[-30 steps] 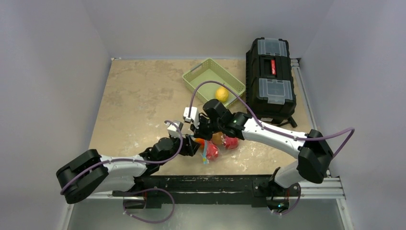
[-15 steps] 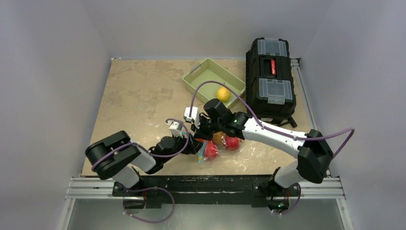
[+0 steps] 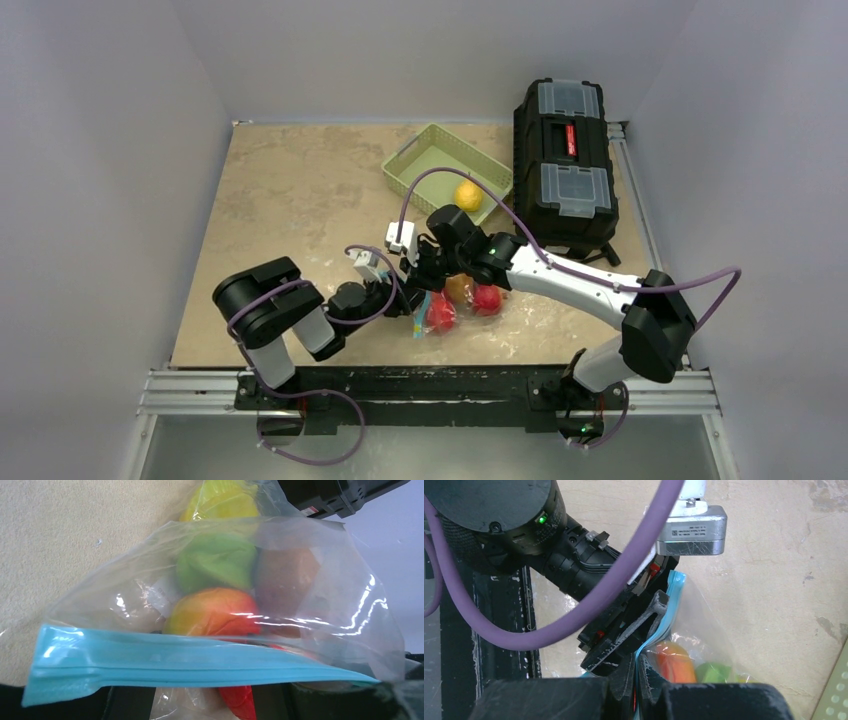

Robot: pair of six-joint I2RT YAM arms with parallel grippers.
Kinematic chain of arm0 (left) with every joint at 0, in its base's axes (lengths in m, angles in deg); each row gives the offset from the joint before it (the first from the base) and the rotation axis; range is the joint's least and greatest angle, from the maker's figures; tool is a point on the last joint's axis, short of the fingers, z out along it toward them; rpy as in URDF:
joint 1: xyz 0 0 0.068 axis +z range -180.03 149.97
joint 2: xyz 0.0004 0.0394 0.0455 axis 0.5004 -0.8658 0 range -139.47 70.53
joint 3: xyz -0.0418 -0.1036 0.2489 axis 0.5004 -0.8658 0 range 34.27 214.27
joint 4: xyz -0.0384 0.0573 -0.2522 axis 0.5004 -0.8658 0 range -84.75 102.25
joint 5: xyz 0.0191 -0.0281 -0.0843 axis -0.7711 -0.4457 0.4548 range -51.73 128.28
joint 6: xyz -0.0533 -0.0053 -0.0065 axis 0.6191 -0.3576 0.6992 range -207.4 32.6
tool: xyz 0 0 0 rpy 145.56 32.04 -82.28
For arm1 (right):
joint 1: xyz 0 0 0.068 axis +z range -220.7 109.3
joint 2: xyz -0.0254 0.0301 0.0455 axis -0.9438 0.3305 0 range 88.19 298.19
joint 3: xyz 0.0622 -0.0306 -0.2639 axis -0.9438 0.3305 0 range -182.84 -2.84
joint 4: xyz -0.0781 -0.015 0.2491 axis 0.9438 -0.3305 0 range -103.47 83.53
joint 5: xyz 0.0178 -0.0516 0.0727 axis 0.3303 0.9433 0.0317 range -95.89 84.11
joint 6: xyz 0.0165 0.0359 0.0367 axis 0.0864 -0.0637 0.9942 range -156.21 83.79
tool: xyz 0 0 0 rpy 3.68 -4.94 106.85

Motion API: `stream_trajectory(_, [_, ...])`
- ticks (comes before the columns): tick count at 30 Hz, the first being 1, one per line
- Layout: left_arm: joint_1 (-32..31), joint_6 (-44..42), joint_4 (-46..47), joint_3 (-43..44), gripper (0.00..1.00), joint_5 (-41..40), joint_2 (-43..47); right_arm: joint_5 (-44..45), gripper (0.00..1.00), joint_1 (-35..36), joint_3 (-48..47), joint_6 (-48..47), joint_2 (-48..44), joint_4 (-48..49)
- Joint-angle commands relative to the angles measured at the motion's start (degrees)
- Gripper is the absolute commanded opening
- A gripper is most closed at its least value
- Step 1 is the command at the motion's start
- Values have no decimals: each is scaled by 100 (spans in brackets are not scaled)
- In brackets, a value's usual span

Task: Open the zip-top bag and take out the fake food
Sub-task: Pick up the fake fruit from the zipper food storage bag.

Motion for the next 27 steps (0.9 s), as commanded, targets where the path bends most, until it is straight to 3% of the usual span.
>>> stream_trajectory(1, [29, 330, 278, 248, 59, -15, -216, -271, 0, 1, -8, -12, -97, 172])
stream_trajectory(5, [31, 438, 496, 247, 55, -122, -312, -279, 0, 1, 1, -30, -94, 167])
stream_trajectory(8, [44, 447, 501, 200, 45, -227, -237, -280, 0, 1, 1, -36, -84, 162])
stream_trajectory(13, [74, 391, 503, 104, 12, -237, -51, -235, 0, -3, 18, -66, -107, 146])
stream_trajectory(16, [83, 334, 503, -75, 0, -246, 188, -140, 0, -20, 42, -123, -145, 152])
stream_trajectory(21, [82, 335, 261, -402, 0, -215, 805, 89, 0, -125, 140, -214, -246, 196])
stream_trajectory(27, [75, 399, -954, -573, 0, -90, 1979, 384, 0, -223, 235, -341, -322, 258])
